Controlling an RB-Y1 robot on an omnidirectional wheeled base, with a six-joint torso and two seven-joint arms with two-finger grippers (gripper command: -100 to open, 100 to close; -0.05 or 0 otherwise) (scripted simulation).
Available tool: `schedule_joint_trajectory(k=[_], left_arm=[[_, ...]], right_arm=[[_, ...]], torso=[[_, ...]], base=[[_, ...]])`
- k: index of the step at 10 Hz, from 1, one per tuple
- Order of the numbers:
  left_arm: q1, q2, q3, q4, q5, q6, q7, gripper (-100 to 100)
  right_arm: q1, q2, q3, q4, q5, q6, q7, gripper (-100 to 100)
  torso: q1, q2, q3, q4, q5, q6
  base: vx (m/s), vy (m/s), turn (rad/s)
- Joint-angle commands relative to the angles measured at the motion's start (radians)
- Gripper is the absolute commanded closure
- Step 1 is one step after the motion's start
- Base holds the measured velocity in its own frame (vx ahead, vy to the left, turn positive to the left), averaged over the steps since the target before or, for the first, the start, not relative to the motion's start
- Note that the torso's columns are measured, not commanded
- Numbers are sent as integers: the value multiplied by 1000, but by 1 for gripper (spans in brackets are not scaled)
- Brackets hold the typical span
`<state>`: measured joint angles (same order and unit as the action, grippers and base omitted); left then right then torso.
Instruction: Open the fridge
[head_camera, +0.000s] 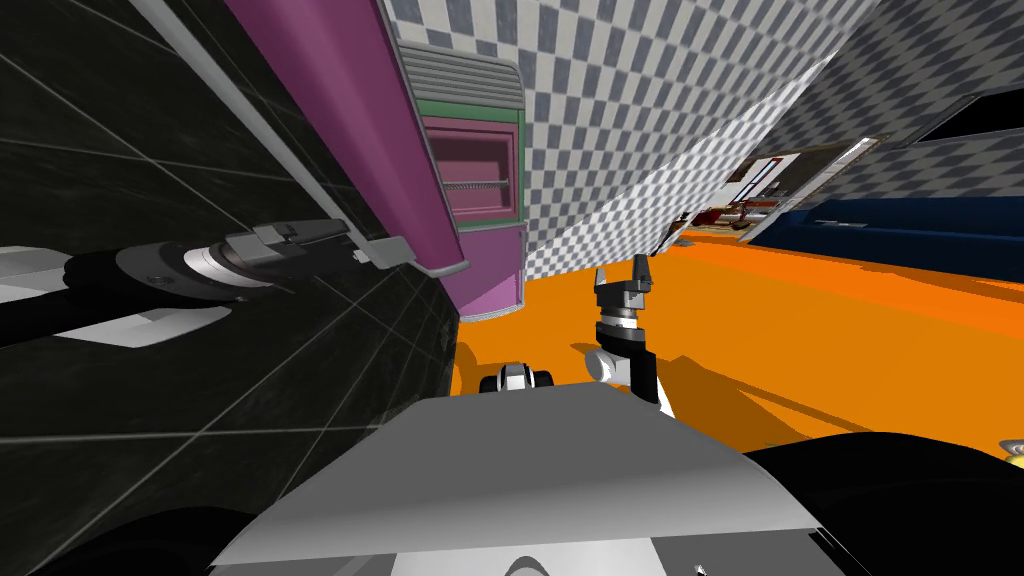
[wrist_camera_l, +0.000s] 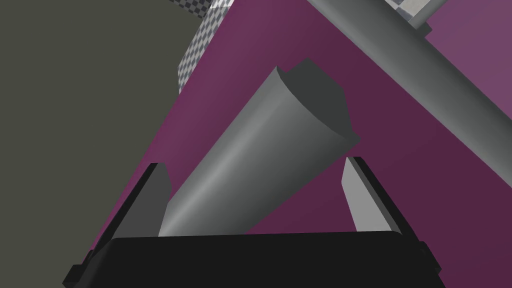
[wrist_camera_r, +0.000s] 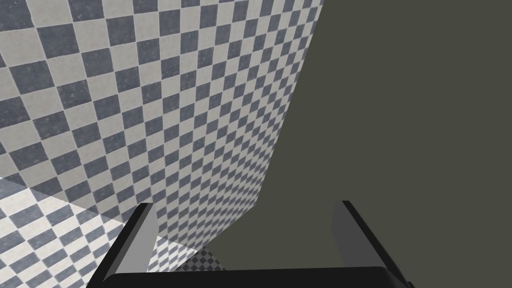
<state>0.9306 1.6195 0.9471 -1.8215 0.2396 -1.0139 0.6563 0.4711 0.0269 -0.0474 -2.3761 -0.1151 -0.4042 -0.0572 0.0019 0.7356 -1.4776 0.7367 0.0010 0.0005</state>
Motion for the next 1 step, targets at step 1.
schedule_joint_trajectory(k=[1], left_arm=[[0, 0, 0, 0, 0, 0, 0, 0]], right_arm=[[0, 0, 0, 0, 0, 0, 0, 0]], torso=[[0, 0, 0, 0, 0, 0]], base=[[0, 0, 0]])
